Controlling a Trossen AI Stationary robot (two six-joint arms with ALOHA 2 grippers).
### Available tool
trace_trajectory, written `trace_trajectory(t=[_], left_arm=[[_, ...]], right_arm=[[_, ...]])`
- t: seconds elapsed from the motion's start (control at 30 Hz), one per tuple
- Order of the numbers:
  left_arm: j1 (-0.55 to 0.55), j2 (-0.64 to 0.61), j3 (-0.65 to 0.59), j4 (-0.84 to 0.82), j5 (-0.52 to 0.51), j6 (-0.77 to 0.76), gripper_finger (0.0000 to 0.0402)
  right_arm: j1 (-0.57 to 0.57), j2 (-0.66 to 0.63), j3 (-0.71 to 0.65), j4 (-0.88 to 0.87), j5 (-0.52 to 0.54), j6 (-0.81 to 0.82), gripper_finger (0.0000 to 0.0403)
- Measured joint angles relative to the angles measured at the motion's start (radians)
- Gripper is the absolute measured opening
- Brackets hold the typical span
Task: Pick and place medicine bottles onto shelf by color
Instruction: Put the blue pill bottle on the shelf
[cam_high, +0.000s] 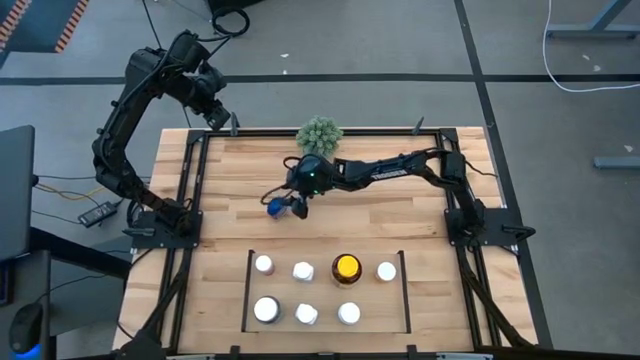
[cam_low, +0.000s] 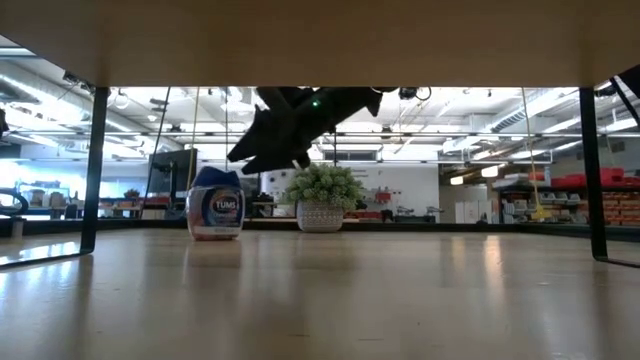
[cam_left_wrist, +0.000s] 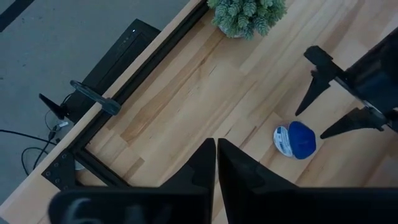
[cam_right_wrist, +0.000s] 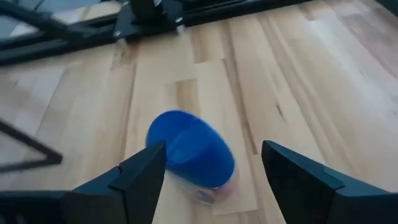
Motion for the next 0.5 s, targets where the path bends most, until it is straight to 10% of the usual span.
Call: trace_trajectory(t=[0.5], left_arm=[[0.000, 0.000, 0.000, -0.005, 0.000, -0.021, 0.0033]], right_arm=[[-0.019, 0.000, 0.000, 0.025, -0.182, -0.431, 0.0327]])
